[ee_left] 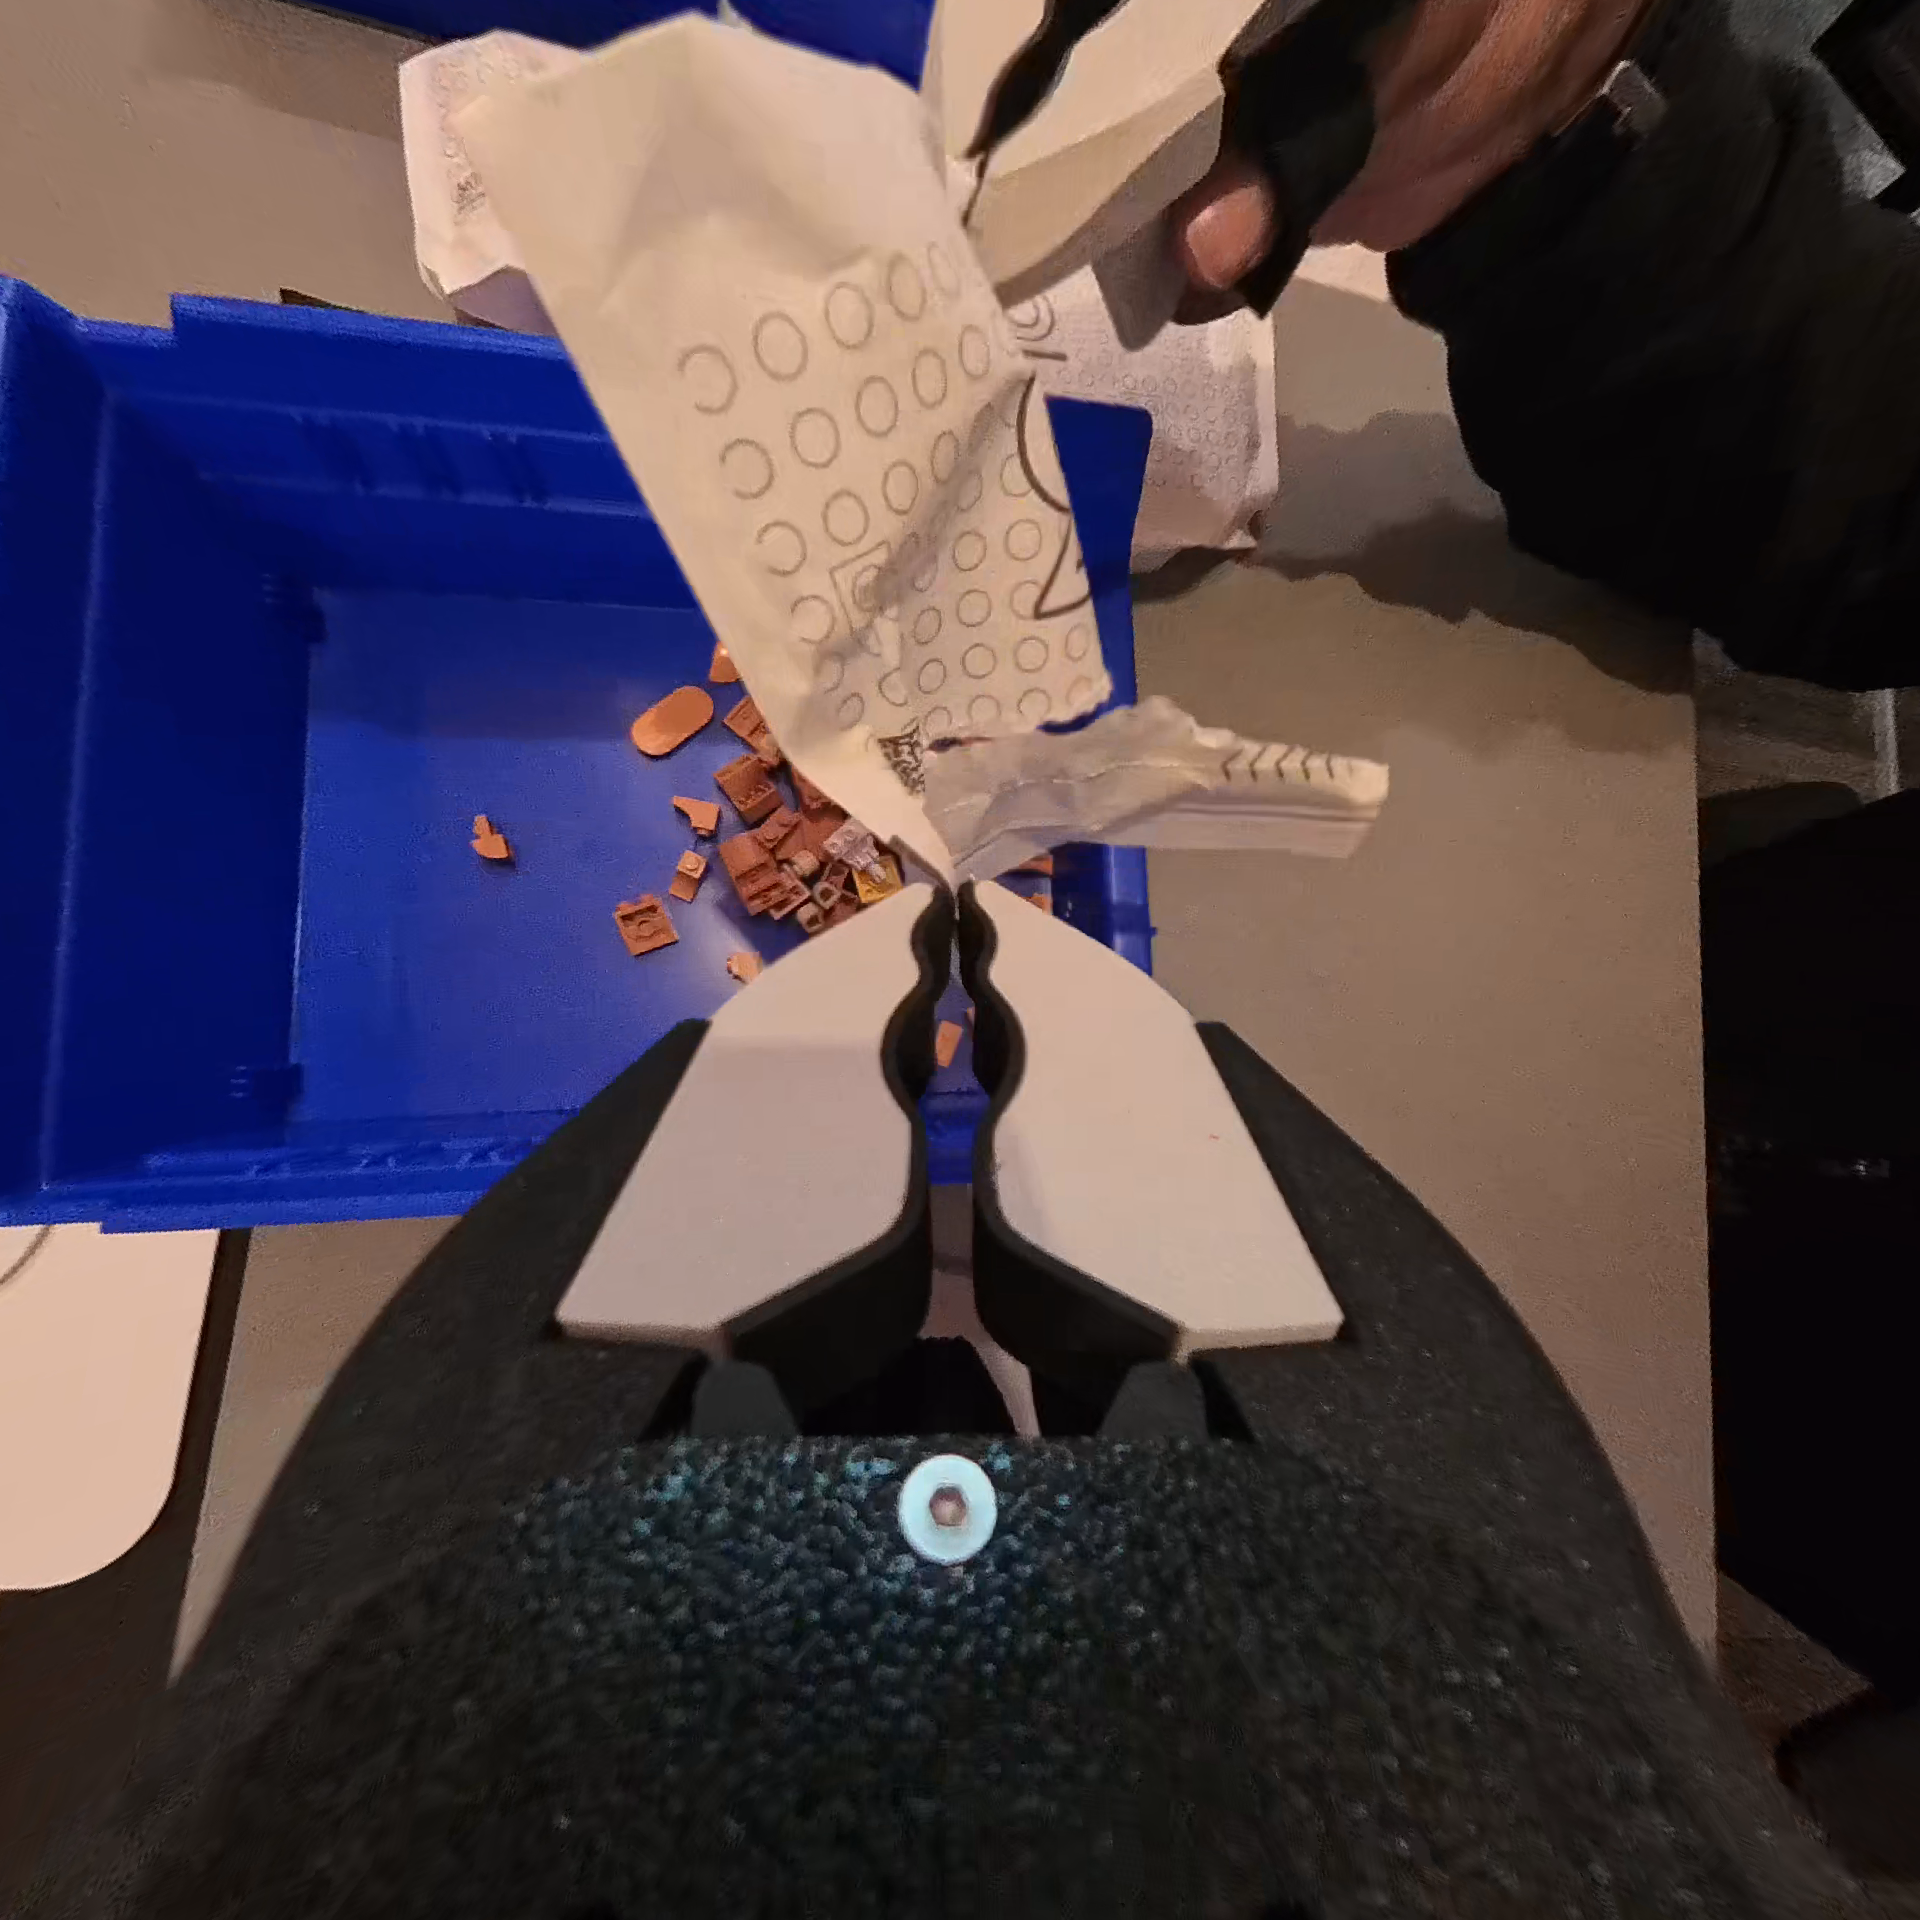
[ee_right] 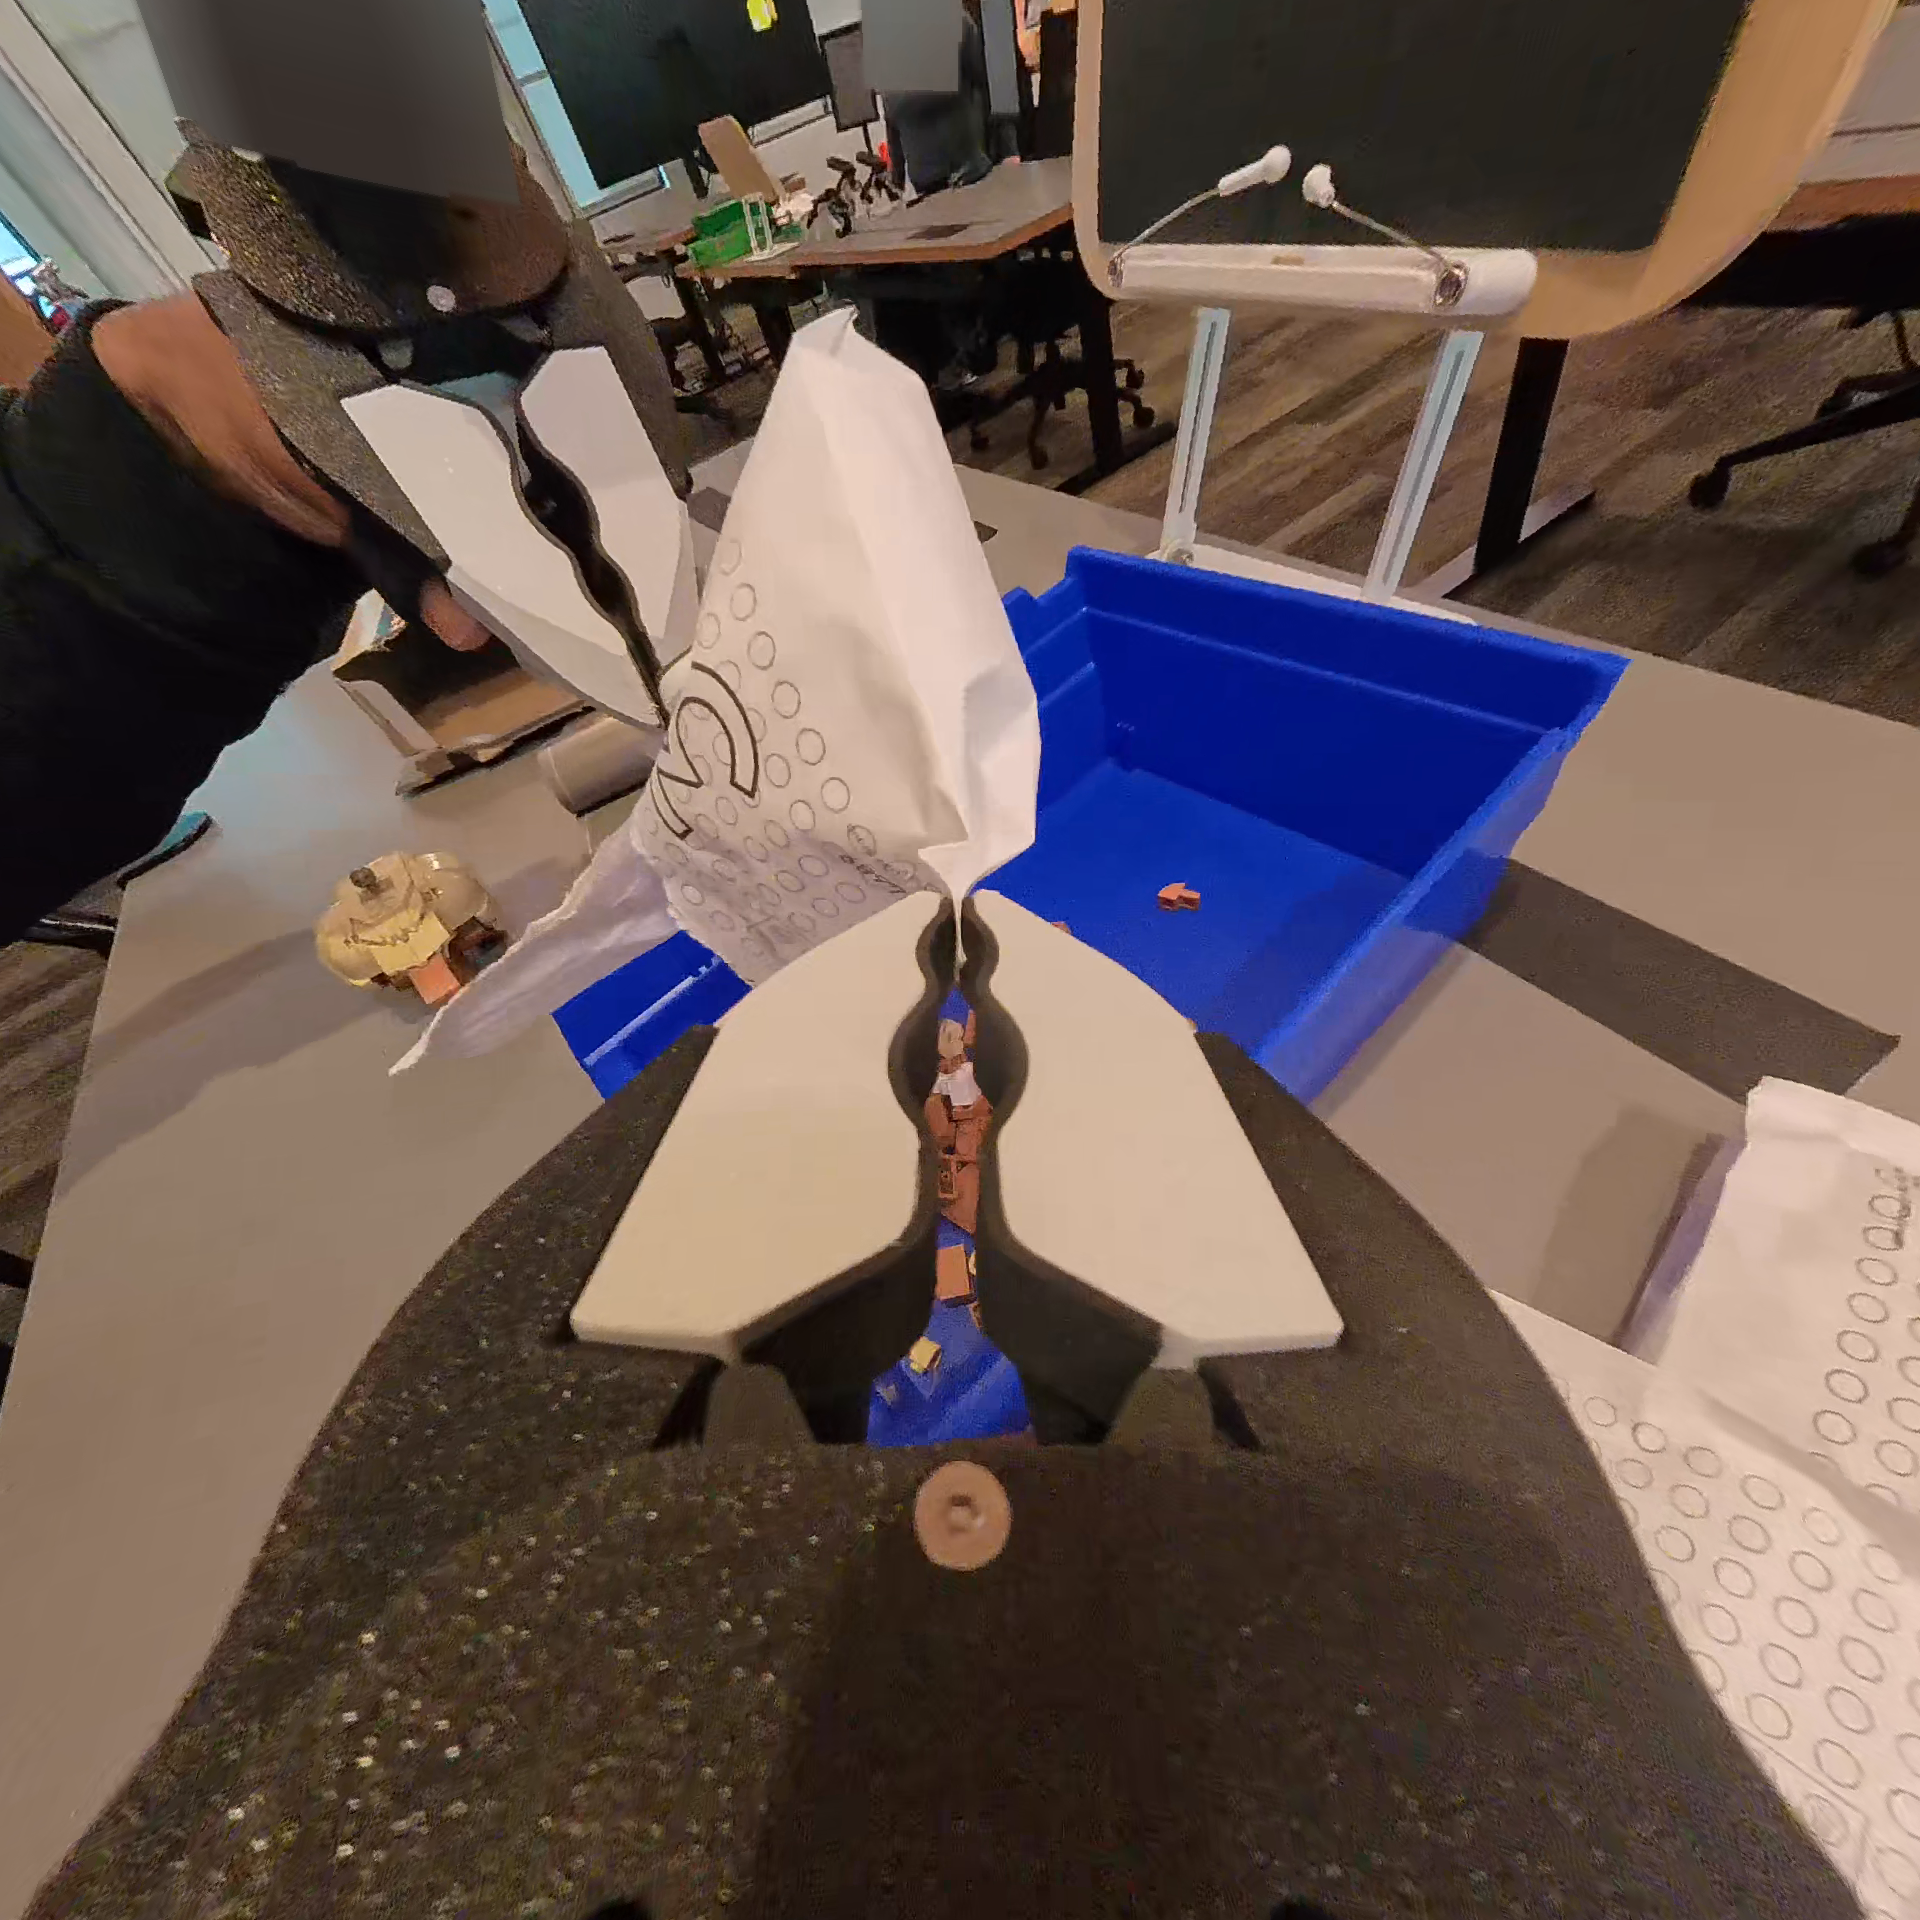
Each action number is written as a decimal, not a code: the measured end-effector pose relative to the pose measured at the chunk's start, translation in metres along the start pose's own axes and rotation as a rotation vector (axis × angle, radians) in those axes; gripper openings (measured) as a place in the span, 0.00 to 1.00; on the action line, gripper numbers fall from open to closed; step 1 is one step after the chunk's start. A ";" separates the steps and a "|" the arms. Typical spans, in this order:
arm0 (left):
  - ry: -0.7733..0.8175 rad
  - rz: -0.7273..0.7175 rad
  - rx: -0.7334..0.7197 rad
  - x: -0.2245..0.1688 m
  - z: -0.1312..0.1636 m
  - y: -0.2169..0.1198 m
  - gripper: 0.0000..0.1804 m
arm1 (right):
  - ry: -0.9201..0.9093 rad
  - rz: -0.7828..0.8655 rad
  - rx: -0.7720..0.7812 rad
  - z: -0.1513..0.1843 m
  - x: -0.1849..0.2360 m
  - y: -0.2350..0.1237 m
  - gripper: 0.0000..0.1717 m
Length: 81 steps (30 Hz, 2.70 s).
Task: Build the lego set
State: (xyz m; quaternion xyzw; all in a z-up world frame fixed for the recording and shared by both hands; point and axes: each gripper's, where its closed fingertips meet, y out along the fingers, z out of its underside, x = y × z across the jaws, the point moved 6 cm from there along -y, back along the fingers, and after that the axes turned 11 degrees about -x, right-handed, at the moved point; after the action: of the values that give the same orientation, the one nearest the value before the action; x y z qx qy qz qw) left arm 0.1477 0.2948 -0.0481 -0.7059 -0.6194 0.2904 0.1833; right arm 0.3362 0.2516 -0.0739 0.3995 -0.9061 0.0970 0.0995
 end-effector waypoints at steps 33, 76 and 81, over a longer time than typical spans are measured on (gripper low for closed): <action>0.006 -0.246 -0.424 -0.114 0.053 -0.059 0.11 | 0.426 -0.561 -0.810 -0.075 0.027 -0.053 0.00; -0.138 -0.042 -0.499 -0.127 0.054 -0.027 0.07 | -0.114 0.483 -0.175 -0.039 0.022 0.043 0.00; -0.137 -0.059 -0.511 -0.125 0.055 -0.033 0.07 | -0.348 0.679 0.090 -0.019 0.000 0.078 0.11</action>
State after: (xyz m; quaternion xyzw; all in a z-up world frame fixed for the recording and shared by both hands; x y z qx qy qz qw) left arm 0.0792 0.1721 -0.0468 -0.6898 -0.7039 0.1660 -0.0349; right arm 0.2803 0.3078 -0.0636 0.0909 -0.9851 0.0950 -0.1111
